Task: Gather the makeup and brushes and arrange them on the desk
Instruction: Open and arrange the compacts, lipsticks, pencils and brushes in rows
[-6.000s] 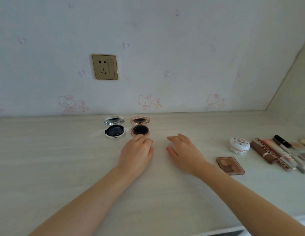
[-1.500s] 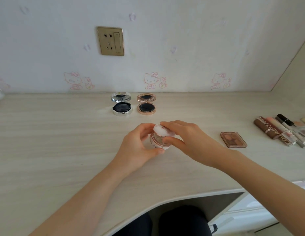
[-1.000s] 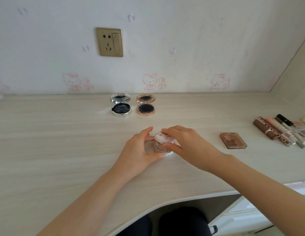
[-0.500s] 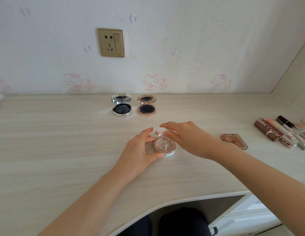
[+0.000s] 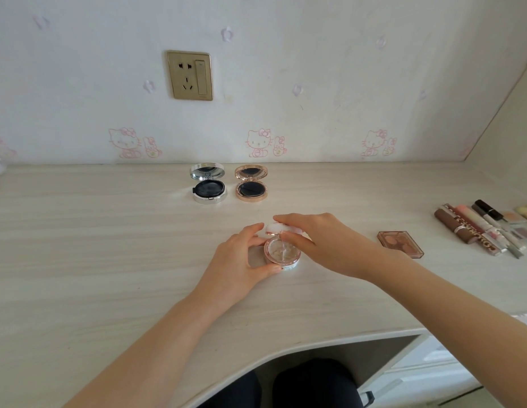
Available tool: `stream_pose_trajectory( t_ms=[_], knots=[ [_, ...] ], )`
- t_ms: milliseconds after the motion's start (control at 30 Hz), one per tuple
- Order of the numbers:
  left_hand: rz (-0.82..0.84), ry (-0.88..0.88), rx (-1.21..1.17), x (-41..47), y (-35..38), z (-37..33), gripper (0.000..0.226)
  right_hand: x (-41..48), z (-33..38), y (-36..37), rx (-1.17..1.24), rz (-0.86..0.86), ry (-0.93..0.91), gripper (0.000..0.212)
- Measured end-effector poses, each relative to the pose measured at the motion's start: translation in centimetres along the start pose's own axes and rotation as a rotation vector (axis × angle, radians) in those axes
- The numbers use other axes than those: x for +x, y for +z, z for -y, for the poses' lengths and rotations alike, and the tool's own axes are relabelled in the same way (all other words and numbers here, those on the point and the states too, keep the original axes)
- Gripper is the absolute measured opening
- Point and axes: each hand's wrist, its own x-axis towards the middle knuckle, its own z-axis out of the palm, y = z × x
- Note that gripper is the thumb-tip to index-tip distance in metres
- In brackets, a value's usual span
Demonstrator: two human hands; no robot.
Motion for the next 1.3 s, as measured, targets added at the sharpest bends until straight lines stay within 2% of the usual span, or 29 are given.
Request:
stream_pose_trajectory(
  t_ms=[200, 400, 600, 867, 1067, 1300],
  knots=[
    [0.003, 0.008, 0.011, -0.2, 0.0, -0.1, 0.081, -2.3, -1.0, 2.0, 0.077, -0.147, 0.179, 0.065],
    [-0.017, -0.036, -0.008, -0.5, 0.0, -0.4, 0.061, -4.5, -0.5, 4.8, 0.068, -0.26, 0.23, 0.058],
    [-0.045, 0.03, 0.022, -0.6, 0.0, -0.3, 0.042, -4.4, -0.1, 5.9, 0.033, -0.297, 0.159, 0.046],
    [-0.053, 0.087, 0.098, -0.7, 0.1, -0.6, 0.039, -3.5, 0.1, 6.4, 0.077, -0.339, 0.172, 0.045],
    [0.039, 0.066, 0.286, -0.5, 0.3, -1.3, 0.045, -2.7, -1.1, 6.0, 0.09, -0.311, 0.158, 0.042],
    [0.012, 0.11, 0.381, 2.4, 1.2, -2.2, 0.039, -0.5, -3.8, 5.7, 0.068, -0.348, 0.166, 0.037]
  ],
)
